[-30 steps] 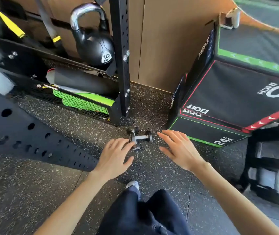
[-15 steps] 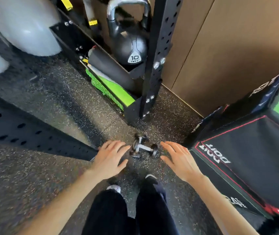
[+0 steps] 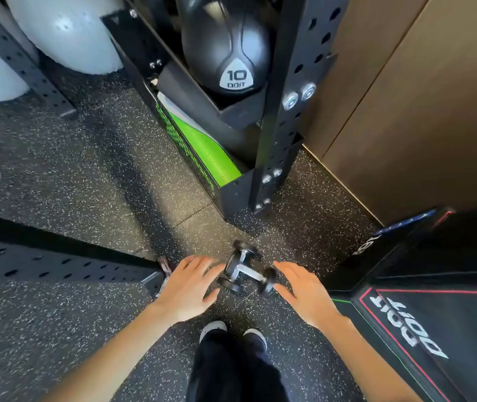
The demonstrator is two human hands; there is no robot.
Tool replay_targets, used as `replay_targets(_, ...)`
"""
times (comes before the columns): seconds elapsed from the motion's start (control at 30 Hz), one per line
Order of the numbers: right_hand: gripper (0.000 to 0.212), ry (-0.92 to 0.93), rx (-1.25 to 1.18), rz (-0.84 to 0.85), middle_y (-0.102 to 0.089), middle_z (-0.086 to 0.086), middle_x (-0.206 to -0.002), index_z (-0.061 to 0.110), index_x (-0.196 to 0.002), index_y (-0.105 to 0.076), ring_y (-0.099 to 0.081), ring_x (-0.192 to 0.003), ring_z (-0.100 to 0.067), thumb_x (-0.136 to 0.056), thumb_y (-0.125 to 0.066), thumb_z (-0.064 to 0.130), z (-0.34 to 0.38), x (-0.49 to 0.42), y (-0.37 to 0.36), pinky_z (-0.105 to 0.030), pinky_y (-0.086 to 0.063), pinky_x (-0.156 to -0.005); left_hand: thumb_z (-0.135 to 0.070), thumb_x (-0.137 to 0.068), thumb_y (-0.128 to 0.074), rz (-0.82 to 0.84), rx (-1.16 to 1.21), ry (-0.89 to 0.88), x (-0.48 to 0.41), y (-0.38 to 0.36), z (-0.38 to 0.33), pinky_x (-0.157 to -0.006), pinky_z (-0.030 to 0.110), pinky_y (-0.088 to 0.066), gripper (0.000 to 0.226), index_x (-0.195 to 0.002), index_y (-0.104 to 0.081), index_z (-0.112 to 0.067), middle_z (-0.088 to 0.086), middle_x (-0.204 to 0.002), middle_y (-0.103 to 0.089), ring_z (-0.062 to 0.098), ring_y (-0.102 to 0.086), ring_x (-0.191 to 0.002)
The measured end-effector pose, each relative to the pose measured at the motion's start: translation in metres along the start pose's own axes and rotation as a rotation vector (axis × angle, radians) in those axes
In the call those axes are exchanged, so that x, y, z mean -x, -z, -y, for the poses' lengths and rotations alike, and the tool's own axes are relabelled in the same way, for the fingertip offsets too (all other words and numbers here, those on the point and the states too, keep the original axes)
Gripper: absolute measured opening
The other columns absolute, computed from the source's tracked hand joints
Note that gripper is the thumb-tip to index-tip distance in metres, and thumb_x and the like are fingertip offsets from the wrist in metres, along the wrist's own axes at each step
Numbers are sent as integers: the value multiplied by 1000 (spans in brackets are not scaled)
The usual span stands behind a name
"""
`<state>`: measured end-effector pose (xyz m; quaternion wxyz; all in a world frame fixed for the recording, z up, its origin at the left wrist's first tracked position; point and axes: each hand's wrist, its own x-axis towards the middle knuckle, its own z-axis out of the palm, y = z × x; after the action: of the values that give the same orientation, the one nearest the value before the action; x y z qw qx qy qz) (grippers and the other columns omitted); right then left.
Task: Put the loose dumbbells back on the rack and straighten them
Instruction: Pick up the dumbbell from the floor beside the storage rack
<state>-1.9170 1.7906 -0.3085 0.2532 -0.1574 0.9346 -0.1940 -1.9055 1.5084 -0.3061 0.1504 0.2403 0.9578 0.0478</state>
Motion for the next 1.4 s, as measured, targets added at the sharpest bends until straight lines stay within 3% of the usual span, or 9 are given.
replay_targets(0.07, 105, 1, 5, 9, -38, 5, -145, 22, -144, -30, -36, -132, -14, -68, 14, 81, -21, -26, -23, -30, -28, -108, -48, -84, -35, -10, 5, 2, -23, -39, 8, -88, 36, -50, 52, -120, -61, -20, 0, -112, -63, 20, -60, -101)
replay_targets(0.17, 77, -6, 45, 42, -34, 6, -147, 23, -145, -24, -33, -133, -13, -84, -9, 68, -54, -67, -64, -30, -26, -109, -47, -84, -35, -11, 4, 7, -58, -102, 22, -85, 37, -51, 52, -119, -62, -19, 2, -109, -64, 22, -62, -98)
replay_targets(0.33, 61, -27, 31, 99, -31, 4, -149, 22, -146, -21, -29, -135, -13, -93, -23, 53, -112, -141, -155, -30, -22, -112, -48, -86, -34, 17, 9, 32, -113, -216, 54, -87, 41, -52, 52, -125, -55, -19, 5, -116, -63, 24, -62, -102)
replay_targets(0.47, 87, -40, -45, 100, -27, 4, -151, 22, -147, -18, -26, -138, -14, -74, -4, 67, -149, -200, -240, -32, -20, -114, -49, -88, -32, 46, 7, 24, -153, -306, 80, -95, 43, -47, 55, -133, -46, -21, 4, -123, -58, 24, -57, -109)
replay_targets(0.73, 72, -47, -173, 110, -33, 4, -147, 21, -144, -27, -33, -134, -17, -86, -24, 64, -199, -285, -390, -35, -29, -109, -53, -90, -36, -19, -3, -34, -199, -429, 116, -102, 45, -39, 59, -136, -46, -17, 5, -128, -57, 24, -55, -116)
replay_targets(0.87, 90, -70, -176, 77, -41, 5, -139, 22, -139, -33, -43, -126, -19, -75, -9, 80, -208, -302, -429, -35, -37, -101, -54, -91, -37, -21, 32, -65, -205, -463, 123, -106, 43, -35, 62, -142, -36, -18, 6, -135, -51, 24, -49, -121)
replay_targets(1.0, 65, -143, -96, 49, -48, 6, -132, 27, -135, -33, -54, -115, -22, -84, -36, 68, -206, -310, -441, -38, -46, -86, -53, -92, -37, -46, 93, -64, -204, -478, 126, -107, 39, -25, 63, -143, -35, -15, 3, -139, -48, 20, -46, -125)
replay_targets(1.1, 66, -155, -20, 35, -62, 4, -117, 30, -130, -36, -61, -103, -24, -80, -31, 73, -205, -311, -442, -37, -48, -79, -52, -93, -35, -68, 133, -64, -202, -483, 126, -107, 39, -25, 61, -142, -36, -15, 3, -138, -47, 19, -45, -126)
replay_targets(1.4, 49, -197, -172, 124, -66, -8, -103, 31, -123, -43, -60, -98, -30, -86, -45, 62, -181, -287, -399, -36, -44, -76, -52, -93, -31, 23, 46, 41, -168, -447, 135, -107, 47, -29, 60, -138, -43, -15, 6, -137, -50, 24, -46, -126)
